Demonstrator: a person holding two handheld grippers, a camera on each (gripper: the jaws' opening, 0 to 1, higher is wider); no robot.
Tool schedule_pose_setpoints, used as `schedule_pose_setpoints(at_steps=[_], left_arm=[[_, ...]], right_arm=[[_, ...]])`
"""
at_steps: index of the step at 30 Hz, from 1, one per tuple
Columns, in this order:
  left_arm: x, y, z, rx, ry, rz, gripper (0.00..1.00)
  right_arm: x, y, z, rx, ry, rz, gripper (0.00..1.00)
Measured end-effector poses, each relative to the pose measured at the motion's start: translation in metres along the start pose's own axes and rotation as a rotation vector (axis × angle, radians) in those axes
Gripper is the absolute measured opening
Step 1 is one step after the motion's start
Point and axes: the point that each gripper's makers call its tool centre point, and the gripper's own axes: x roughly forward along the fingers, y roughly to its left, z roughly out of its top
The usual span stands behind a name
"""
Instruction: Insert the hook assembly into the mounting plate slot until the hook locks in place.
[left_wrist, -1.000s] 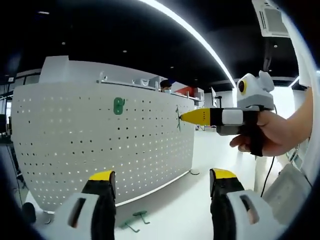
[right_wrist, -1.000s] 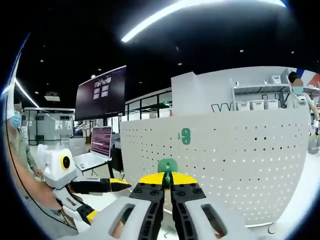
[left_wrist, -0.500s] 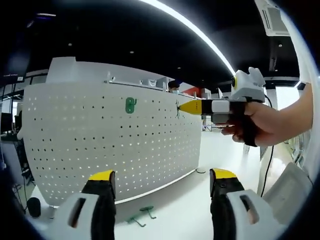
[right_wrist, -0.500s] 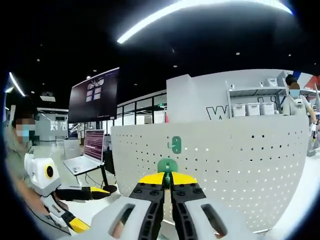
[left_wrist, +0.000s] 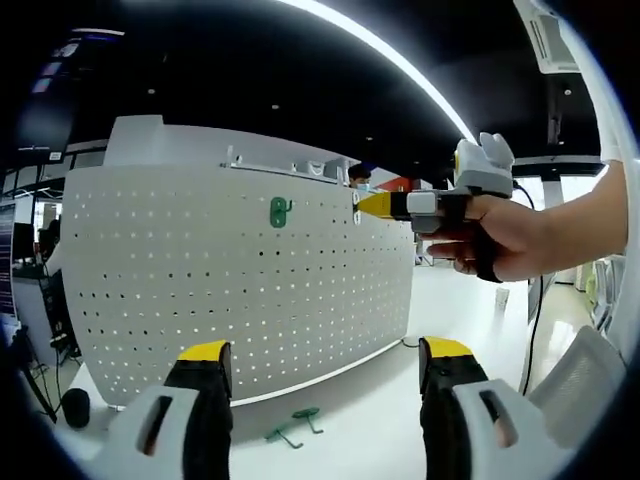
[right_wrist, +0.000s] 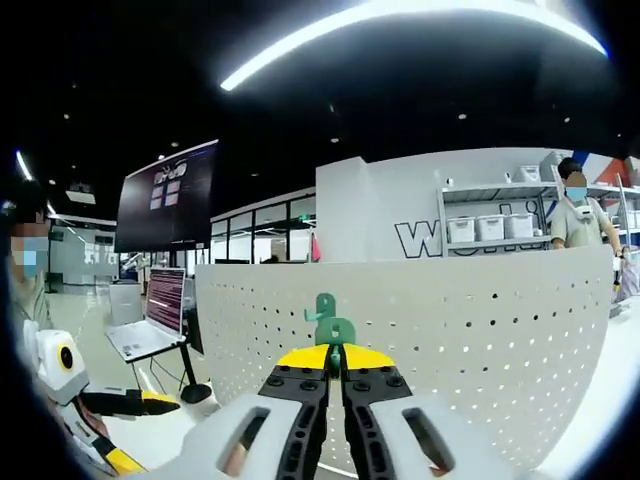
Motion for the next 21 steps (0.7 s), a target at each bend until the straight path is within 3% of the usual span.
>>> schedule_pose_setpoints(at_steps=[21], left_arm=[[-0.002,0.003,-0.001,-0.007,-0.009,0.01,0.77]], right_arm=[[0.036,-0.016,0.013,-0.016,-0.048,-0.107,0.01]])
